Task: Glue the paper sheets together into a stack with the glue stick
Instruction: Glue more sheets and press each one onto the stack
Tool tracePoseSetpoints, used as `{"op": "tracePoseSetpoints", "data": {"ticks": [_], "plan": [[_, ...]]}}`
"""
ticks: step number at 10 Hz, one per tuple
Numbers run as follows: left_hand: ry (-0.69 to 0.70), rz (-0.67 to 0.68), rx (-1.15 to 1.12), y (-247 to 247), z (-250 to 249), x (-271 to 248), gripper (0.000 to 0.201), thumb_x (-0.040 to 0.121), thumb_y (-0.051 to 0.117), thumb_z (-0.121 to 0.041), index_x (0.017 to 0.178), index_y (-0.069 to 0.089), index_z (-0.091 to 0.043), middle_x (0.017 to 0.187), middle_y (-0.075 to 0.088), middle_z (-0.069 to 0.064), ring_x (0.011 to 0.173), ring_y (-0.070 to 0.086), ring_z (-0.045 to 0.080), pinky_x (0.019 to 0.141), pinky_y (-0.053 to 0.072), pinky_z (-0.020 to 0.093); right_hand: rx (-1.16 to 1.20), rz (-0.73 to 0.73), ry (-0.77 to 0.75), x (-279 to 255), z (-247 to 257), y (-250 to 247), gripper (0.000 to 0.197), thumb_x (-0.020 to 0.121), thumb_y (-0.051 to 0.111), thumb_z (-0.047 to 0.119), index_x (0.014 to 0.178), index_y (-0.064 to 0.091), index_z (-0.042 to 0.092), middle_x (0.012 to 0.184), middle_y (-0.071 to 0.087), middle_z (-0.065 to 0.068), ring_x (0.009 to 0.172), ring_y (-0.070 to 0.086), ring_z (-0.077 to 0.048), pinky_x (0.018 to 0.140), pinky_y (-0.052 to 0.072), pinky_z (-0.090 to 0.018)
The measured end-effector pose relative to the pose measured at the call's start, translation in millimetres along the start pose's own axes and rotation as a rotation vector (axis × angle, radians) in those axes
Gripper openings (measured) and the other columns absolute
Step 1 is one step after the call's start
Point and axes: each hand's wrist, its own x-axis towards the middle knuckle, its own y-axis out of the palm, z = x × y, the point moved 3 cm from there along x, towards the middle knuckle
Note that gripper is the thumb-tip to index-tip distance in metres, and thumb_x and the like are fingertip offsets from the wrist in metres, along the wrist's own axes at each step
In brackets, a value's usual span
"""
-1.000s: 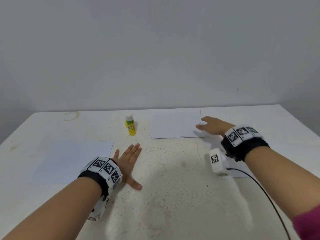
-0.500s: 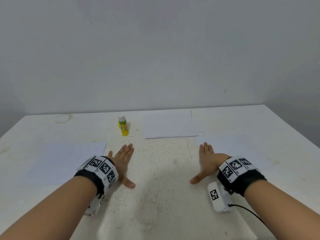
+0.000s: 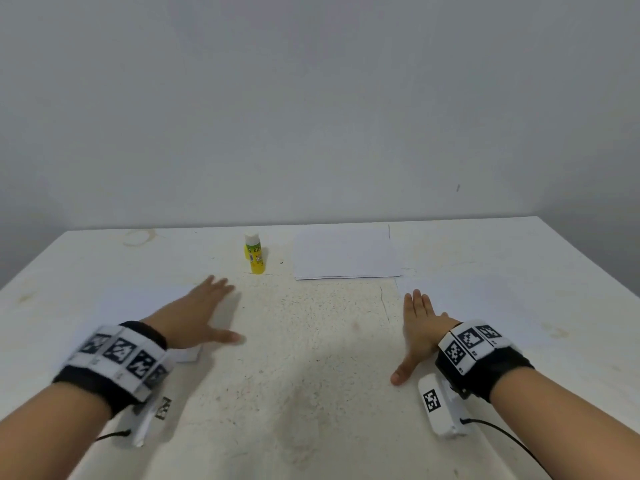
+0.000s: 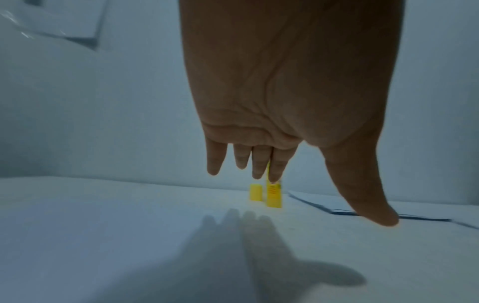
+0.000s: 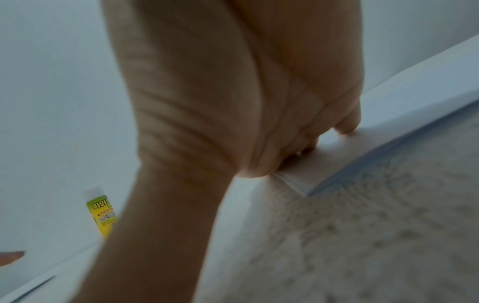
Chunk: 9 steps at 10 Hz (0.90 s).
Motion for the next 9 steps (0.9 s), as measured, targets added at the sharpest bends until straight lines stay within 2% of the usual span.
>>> {"op": "tracePoseSetpoints", "data": {"ticks": [1, 2, 3, 4, 6, 7, 8, 9], "plan": [[-0.174, 0.05, 0.001, 0.0, 36.3, -8.4, 0.115, 0.077, 0.059, -0.065, 0.152, -0.009, -0.01, 0.16, -0.015, 0.005, 0.147, -0.016, 0.02, 0.118, 0.003, 0.037, 0.003, 0.0, -0.001, 0.8, 0.5, -0.3, 0.159, 0.051, 0.078, 0.069, 0.139, -0.033, -0.001, 0.149, -0.037, -0.016, 0.142, -0.027, -0.031, 0.116, -0.001, -0.055], [-0.241, 0.129, 0.097, 8.9, 51.7, -13.8, 0.104, 0.085, 0.056, -0.06, 0.152, -0.001, -0.004, 0.161, 0.0, 0.009, 0.148, 0.006, 0.021, 0.116, 0.014, 0.029, 0.005, -0.009, -0.001, 0.9, 0.3, -0.3, 0.159, 0.051, 0.078, 0.069, 0.14, -0.033, 0.0, 0.15, -0.037, -0.016, 0.142, -0.027, -0.029, 0.117, 0.0, -0.055], [-0.247, 0.11, 0.097, 11.7, 59.2, -15.1, 0.1, 0.086, 0.057, -0.059, 0.152, 0.002, -0.008, 0.161, 0.004, 0.005, 0.146, 0.019, 0.017, 0.114, 0.019, 0.025, -0.005, -0.011, 0.0, 0.6, 0.7, -0.9, 0.158, 0.051, 0.078, 0.07, 0.14, -0.033, -0.001, 0.15, -0.036, -0.016, 0.142, -0.026, -0.029, 0.117, 0.001, -0.055], [-0.248, 0.096, 0.088, 11.2, 60.1, -15.9, 0.096, 0.087, 0.057, -0.058, 0.153, 0.006, -0.01, 0.161, 0.009, 0.004, 0.144, 0.024, 0.018, 0.113, 0.022, 0.026, -0.005, -0.015, 0.0, 0.3, 0.8, -0.6, 0.158, 0.051, 0.078, 0.069, 0.14, -0.032, 0.0, 0.151, -0.036, -0.015, 0.143, -0.026, -0.029, 0.117, 0.002, -0.055], [-0.23, 0.052, 0.108, 9.9, 64.4, -13.4, 0.073, 0.098, 0.042, -0.048, 0.152, 0.012, -0.007, 0.158, 0.022, 0.006, 0.139, 0.035, 0.019, 0.108, 0.028, 0.024, -0.009, -0.013, -0.001, 0.7, 0.7, -0.3, 0.158, 0.051, 0.078, 0.07, 0.14, -0.033, -0.001, 0.15, -0.036, -0.016, 0.142, -0.026, -0.03, 0.117, 0.001, -0.056], [-0.236, -0.033, 0.098, 6.3, 70.7, -11.1, 0.051, 0.099, 0.046, -0.036, 0.14, 0.04, -0.007, 0.139, 0.051, 0.01, 0.12, 0.05, 0.021, 0.095, 0.038, 0.026, -0.015, -0.013, 0.0, 0.9, 0.9, -0.3, 0.158, 0.051, 0.077, 0.071, 0.14, -0.033, 0.0, 0.15, -0.036, -0.016, 0.142, -0.026, -0.03, 0.117, 0.002, -0.056], [-0.243, -0.268, 0.101, -2.2, 76.9, -10.1, 0.028, 0.097, 0.045, -0.021, 0.122, 0.057, -0.015, 0.115, 0.065, 0.008, 0.102, 0.059, 0.024, 0.082, 0.044, 0.03, -0.021, -0.013, 0.002, 0.7, 1.3, -0.6, 0.158, 0.052, 0.077, 0.07, 0.14, -0.033, -0.001, 0.15, -0.036, -0.016, 0.142, -0.026, -0.03, 0.116, 0.001, -0.056], [-0.317, -0.45, 0.139, -13.1, 70.8, -14.3, 0.03, 0.094, 0.043, -0.015, 0.122, 0.055, -0.013, 0.105, 0.065, 0.009, 0.092, 0.06, 0.029, 0.07, 0.043, 0.031, -0.024, -0.011, 0.0, 0.9, 0.7, 0.0, 0.158, 0.051, 0.077, 0.07, 0.14, -0.033, -0.001, 0.15, -0.036, -0.016, 0.142, -0.026, -0.03, 0.116, 0.001, -0.056]]}}
